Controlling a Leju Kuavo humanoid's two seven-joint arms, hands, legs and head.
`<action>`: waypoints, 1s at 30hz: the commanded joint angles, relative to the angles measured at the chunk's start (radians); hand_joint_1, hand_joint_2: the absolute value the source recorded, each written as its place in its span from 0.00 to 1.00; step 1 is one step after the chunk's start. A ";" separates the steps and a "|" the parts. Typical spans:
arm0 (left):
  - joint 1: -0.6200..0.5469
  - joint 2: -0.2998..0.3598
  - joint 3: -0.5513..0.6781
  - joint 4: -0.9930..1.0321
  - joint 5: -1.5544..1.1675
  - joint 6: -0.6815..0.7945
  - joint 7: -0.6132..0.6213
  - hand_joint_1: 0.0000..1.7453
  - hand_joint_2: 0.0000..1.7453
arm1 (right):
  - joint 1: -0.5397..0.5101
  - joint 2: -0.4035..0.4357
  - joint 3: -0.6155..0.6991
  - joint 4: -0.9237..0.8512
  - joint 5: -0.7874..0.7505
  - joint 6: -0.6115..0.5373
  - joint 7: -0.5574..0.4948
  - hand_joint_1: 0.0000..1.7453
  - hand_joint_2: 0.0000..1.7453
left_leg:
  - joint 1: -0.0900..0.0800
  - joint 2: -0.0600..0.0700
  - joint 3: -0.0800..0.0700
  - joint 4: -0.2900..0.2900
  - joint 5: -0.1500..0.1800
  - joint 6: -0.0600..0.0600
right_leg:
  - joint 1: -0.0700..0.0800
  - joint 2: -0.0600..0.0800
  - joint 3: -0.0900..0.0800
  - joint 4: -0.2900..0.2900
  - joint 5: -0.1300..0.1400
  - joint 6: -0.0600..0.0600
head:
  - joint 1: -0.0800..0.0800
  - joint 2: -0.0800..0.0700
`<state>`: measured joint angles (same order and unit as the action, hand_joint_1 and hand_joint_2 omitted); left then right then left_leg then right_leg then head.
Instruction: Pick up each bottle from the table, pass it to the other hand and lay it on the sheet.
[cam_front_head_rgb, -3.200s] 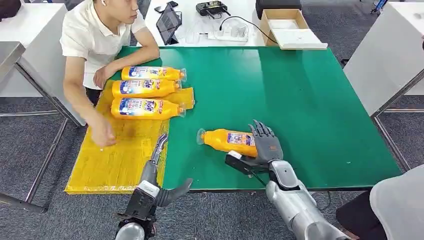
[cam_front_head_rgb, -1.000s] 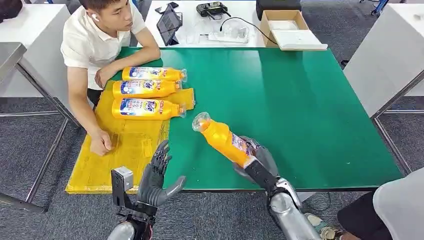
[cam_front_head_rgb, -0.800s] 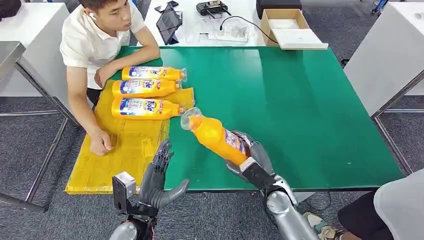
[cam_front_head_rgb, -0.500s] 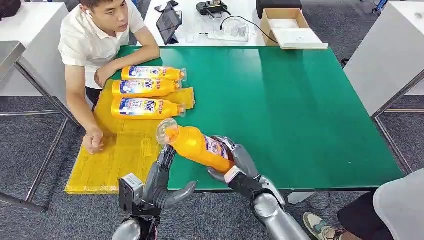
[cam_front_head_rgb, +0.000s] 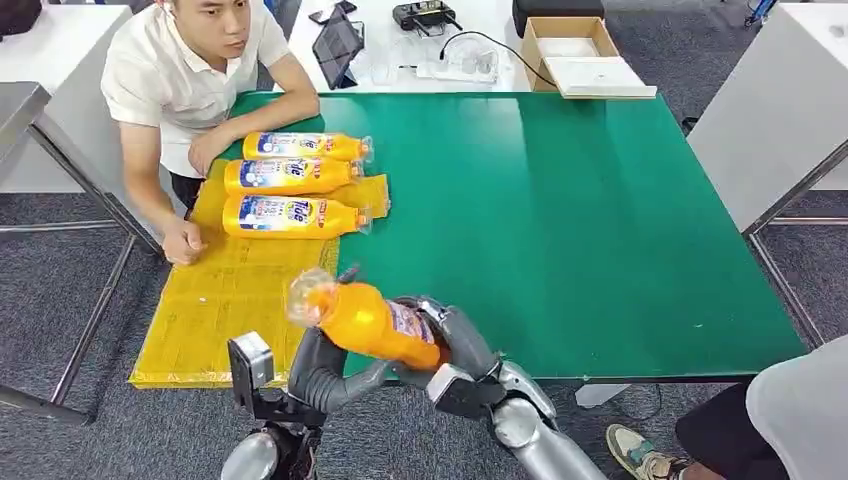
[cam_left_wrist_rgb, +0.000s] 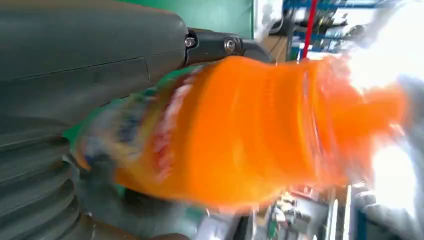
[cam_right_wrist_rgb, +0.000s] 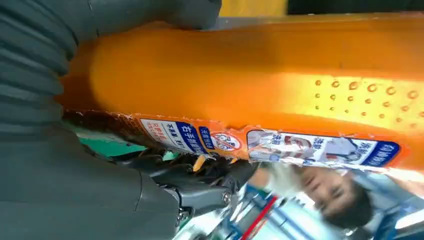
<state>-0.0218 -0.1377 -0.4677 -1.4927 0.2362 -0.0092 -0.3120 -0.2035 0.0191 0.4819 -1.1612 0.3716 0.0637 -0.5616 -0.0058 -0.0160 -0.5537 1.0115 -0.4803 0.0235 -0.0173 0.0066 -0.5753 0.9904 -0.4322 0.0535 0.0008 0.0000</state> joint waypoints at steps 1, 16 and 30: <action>-0.109 0.000 -0.060 0.146 -0.051 0.070 0.027 0.00 1.00 | -0.042 0.028 0.112 0.087 0.005 0.031 -0.007 1.00 1.00 | 0.001 0.000 0.001 -0.001 0.001 -0.002 | 0.001 -0.002 0.002 -0.001 0.001 -0.002 | 0.000 0.000; -0.122 0.004 -0.060 0.180 -0.049 0.052 0.004 1.00 1.00 | -0.052 0.024 0.129 0.108 0.000 0.018 -0.002 0.00 1.00 | 0.001 0.002 0.001 0.000 0.000 -0.002 | 0.001 0.000 0.002 -0.001 0.000 -0.003 | 0.000 0.000; -0.093 0.018 0.179 0.206 0.160 0.069 0.074 1.00 1.00 | 0.011 0.012 0.165 0.042 0.129 -0.151 0.002 0.00 0.00 | 0.002 0.004 0.002 -0.002 0.000 -0.002 | 0.002 0.002 0.003 -0.002 0.001 -0.003 | 0.000 0.000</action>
<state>-0.1021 -0.1335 -0.4413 -1.3638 0.3480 0.0092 -0.2602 -0.2103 0.0416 0.5715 -1.1036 0.4445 -0.0233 -0.5482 -0.0056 -0.0164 -0.5547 1.0115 -0.4802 0.0235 -0.0173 0.0064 -0.5755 0.9906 -0.4322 0.0535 0.0004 0.0000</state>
